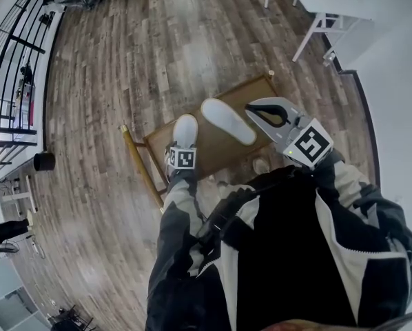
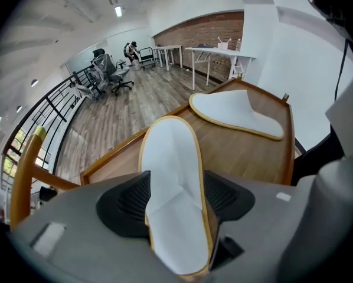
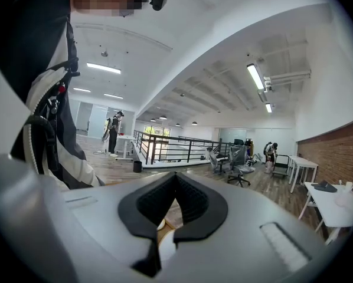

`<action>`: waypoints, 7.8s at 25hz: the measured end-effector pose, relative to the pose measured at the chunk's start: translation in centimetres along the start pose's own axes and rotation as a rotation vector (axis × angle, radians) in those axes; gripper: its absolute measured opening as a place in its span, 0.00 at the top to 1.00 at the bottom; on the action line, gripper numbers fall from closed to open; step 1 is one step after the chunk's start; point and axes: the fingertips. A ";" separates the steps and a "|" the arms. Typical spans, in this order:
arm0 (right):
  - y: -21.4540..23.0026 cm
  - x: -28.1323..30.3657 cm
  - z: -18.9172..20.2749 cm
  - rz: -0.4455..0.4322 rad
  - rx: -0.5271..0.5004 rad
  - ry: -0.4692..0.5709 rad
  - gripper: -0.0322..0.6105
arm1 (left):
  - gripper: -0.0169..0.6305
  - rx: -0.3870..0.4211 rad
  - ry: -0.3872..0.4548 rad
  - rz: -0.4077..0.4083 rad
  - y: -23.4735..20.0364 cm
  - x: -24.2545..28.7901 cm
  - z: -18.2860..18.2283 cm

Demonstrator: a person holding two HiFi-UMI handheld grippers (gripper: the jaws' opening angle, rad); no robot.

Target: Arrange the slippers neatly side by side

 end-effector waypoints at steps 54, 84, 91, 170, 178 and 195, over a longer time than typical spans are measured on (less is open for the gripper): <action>-4.7 1.5 2.3 -0.199 0.016 -0.014 0.94 | 0.93 -0.521 0.342 -0.112 -1.2 -12.8 -3.1; -7.0 3.2 3.4 -0.270 0.010 -0.033 0.94 | 0.93 -0.619 0.370 -0.301 -3.8 -16.1 2.4; -7.0 2.9 4.2 -0.248 -0.002 -0.065 0.94 | 0.93 -0.657 0.293 -0.332 -5.1 -12.0 4.3; -8.8 7.2 3.5 -0.220 -0.007 -0.053 0.94 | 0.95 -0.342 0.795 -0.071 -4.1 -22.6 -14.1; -8.1 8.8 0.1 -0.139 0.058 0.009 0.94 | 0.95 -0.081 1.020 -0.042 -0.4 -32.0 -17.7; -10.0 10.5 2.2 -0.082 0.056 -0.039 0.94 | 0.95 -0.126 1.063 0.050 -2.4 -34.1 -16.4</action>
Point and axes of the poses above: the fingertips, and each gripper's own axes: x forward along the fingers, y to its right, z out of its underside, and after that the axes turned 9 degrees about y, right-handed
